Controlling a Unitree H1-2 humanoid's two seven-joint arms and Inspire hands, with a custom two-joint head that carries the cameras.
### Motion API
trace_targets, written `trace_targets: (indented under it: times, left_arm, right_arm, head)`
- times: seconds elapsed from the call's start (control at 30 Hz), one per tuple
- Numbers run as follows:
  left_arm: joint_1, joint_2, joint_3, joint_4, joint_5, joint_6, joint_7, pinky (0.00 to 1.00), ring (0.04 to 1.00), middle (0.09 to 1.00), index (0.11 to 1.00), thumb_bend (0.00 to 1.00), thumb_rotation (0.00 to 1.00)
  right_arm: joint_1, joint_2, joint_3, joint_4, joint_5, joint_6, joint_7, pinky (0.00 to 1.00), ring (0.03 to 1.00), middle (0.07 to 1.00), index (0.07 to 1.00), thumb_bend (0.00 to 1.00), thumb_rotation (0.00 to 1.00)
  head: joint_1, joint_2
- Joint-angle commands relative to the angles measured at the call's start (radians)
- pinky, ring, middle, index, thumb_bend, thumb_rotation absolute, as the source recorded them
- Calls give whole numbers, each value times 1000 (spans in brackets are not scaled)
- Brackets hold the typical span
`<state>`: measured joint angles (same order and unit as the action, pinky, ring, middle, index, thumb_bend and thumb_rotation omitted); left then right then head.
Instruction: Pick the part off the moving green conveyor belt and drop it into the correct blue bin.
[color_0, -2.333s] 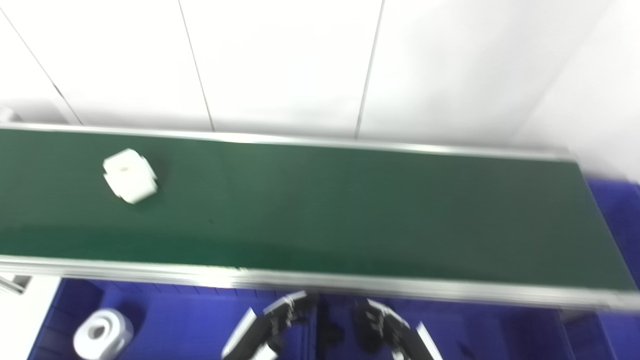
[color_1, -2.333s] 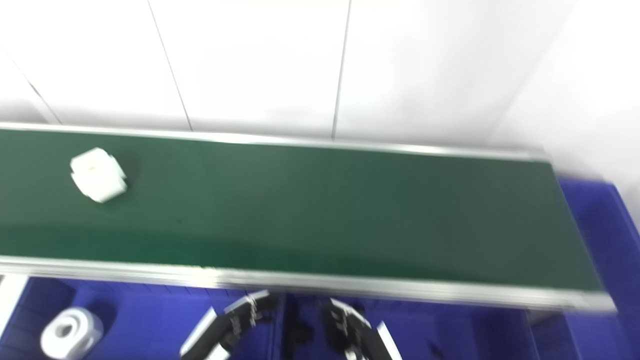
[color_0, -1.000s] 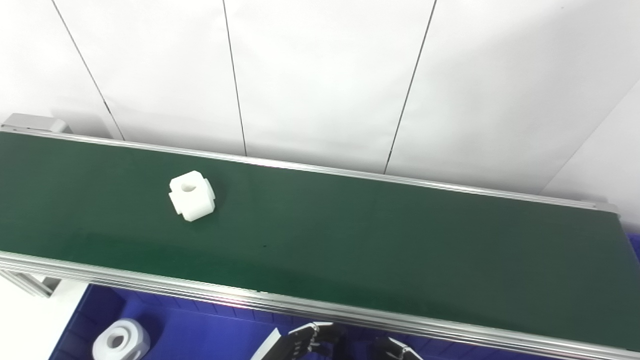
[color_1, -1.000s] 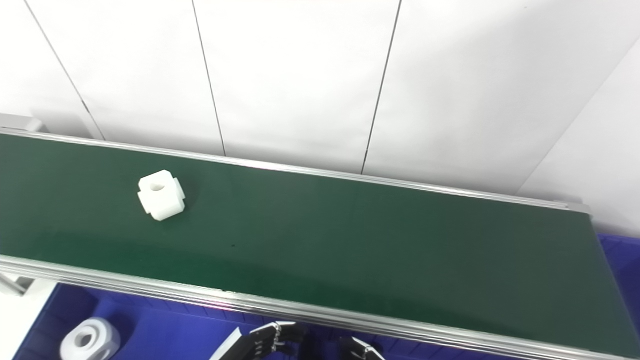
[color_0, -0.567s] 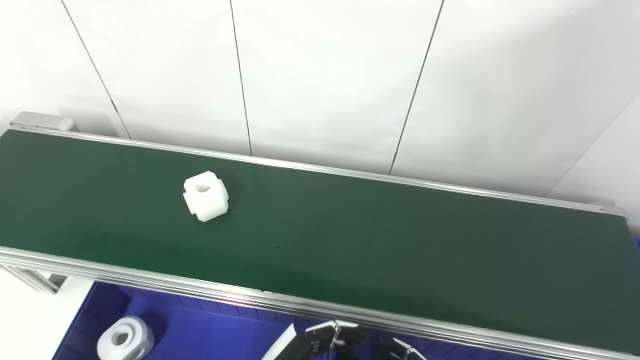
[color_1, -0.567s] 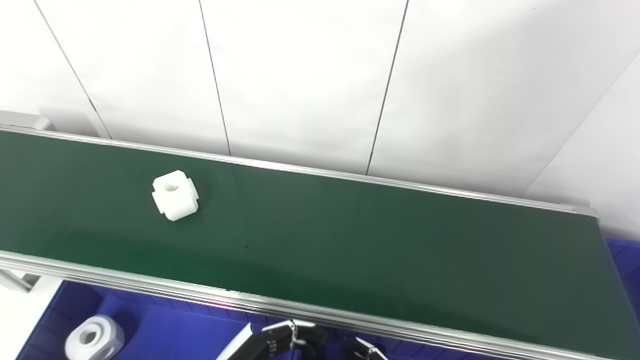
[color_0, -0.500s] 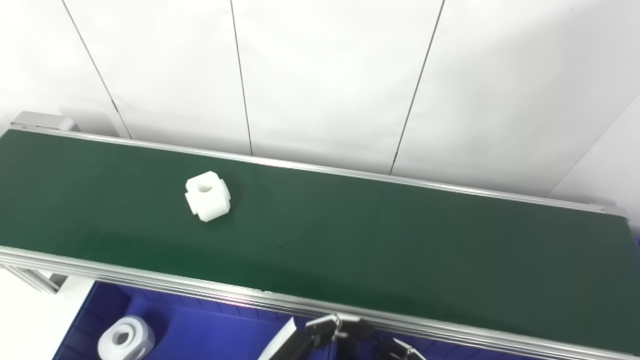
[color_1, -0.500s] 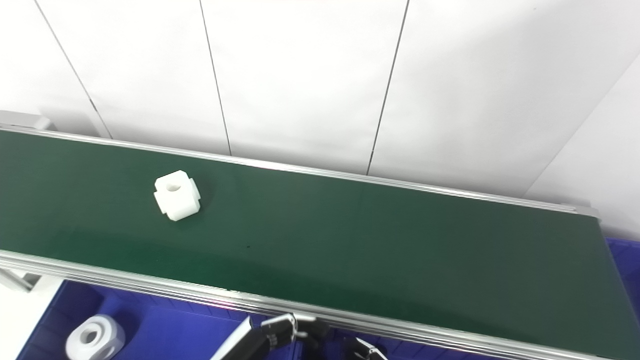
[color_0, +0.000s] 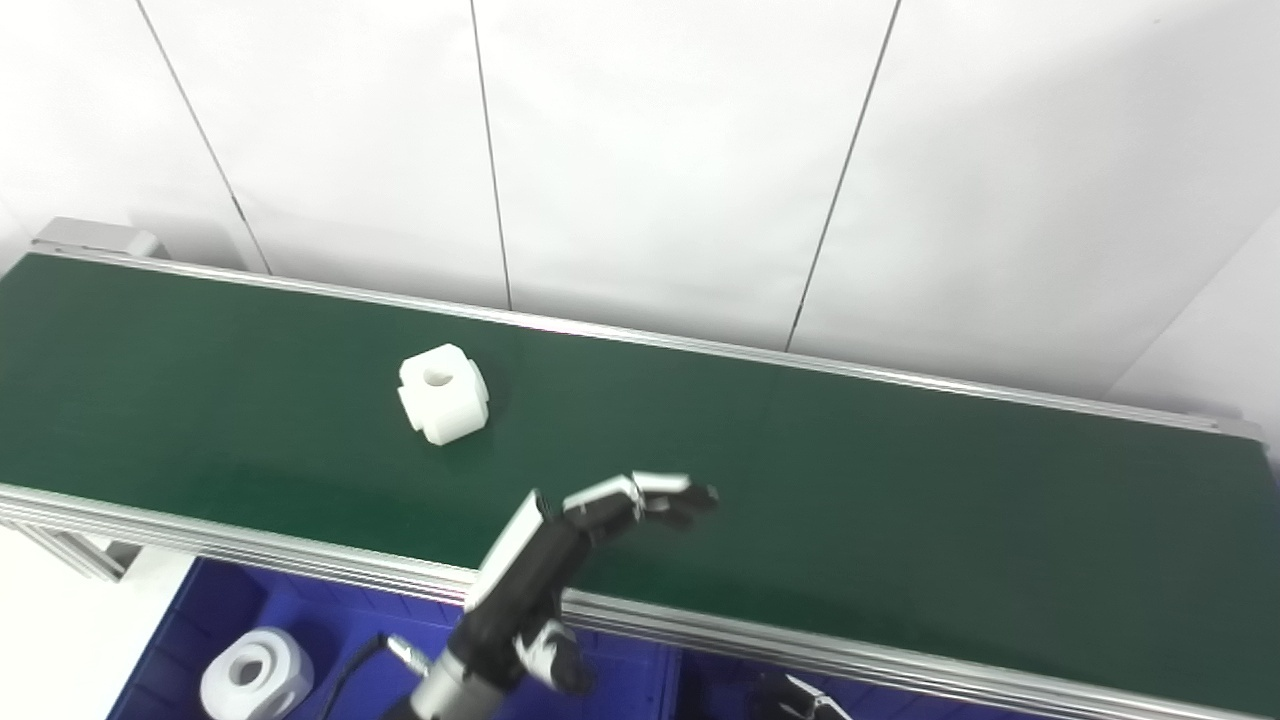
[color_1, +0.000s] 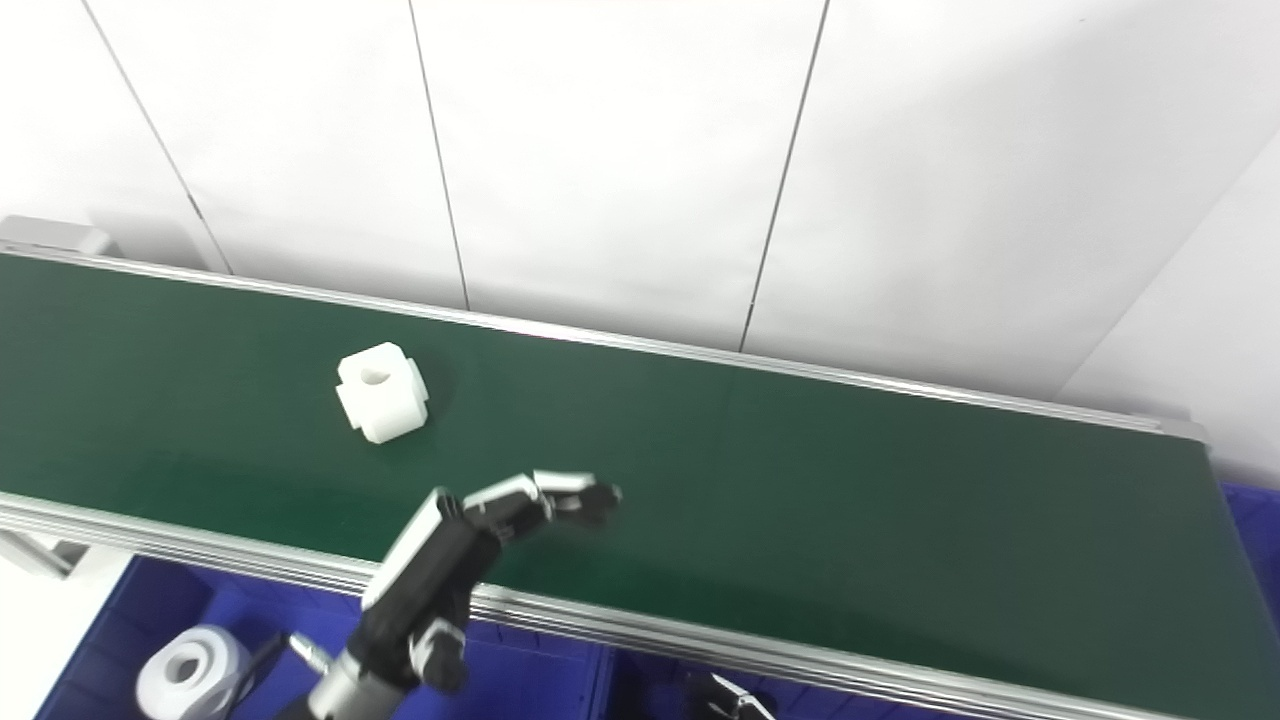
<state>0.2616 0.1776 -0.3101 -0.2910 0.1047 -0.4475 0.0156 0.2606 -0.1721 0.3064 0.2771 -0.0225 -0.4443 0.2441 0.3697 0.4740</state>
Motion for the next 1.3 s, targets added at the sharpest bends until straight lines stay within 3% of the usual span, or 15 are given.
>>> trace_targets:
  times: [0.0,0.17,0.3,0.5,0.7,0.9,1.27]
  left_arm:
    - [-36,8,20,-6,36,-22,52,695,771,771,724,977,911]
    - [-108,58,56,14,132,-22,111,747,825,806,755,953,938]
    - [-148,75,111,30,235,-22,144,865,863,841,799,925,924]
    - [-227,92,200,109,362,-18,142,862,862,854,793,937,861]
    - [-306,120,261,165,538,30,144,854,853,852,795,923,816]
    - [-372,154,276,217,733,125,157,825,820,829,772,920,737]
    - [-454,197,233,345,820,240,144,824,827,839,778,909,661]
  right_arm:
    - [-3,5,4,-22,2,-26,-3,699,788,832,809,898,992]
    - [-1,4,5,-24,1,-26,-6,699,789,832,810,891,992]
    - [-3,3,11,-22,-4,-26,-13,697,787,832,809,895,993]
    - [-10,5,13,-8,1,-26,-11,690,790,834,812,891,990]
    - [-14,8,9,-1,7,-26,-5,698,792,835,812,897,986]
    - [-20,12,9,7,8,-26,-2,699,793,839,816,891,986]
    - [-29,14,28,13,-16,-26,-39,671,780,828,808,893,992]
  head:
    - [1,0]
    - [0,-2]
    - [1,-4]
    - [1,-5]
    - [1,-8]
    - [3,-11]
    - [-6,-15]
